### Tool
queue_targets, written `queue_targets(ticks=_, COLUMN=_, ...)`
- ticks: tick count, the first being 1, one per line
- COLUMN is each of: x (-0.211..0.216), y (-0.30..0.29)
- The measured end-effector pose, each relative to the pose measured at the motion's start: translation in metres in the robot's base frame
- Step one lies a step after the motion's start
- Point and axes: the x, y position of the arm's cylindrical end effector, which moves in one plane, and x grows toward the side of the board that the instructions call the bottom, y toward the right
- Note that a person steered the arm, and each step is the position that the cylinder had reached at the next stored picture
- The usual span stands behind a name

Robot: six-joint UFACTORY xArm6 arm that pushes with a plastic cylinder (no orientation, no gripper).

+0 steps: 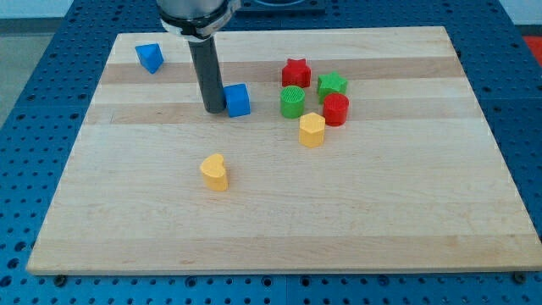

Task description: Slide green circle to the right side of the yellow heart

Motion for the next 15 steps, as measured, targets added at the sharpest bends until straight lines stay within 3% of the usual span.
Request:
queue_targets(ticks=2, x=-0.002, y=-0.11)
queue_targets(ticks=4, x=-0.07, y=-0.184)
queue_targets(ticks=6, x=-0.125, y=-0.171)
queue_targets(ticks=7, x=-0.13, y=-0.132)
queue_targets(ticks=9, x=-0.11, y=-0.097)
queue_targets(ticks=13, x=0.01, y=-0.112)
queue_targets(ticks=15, x=0.003, y=-0.109)
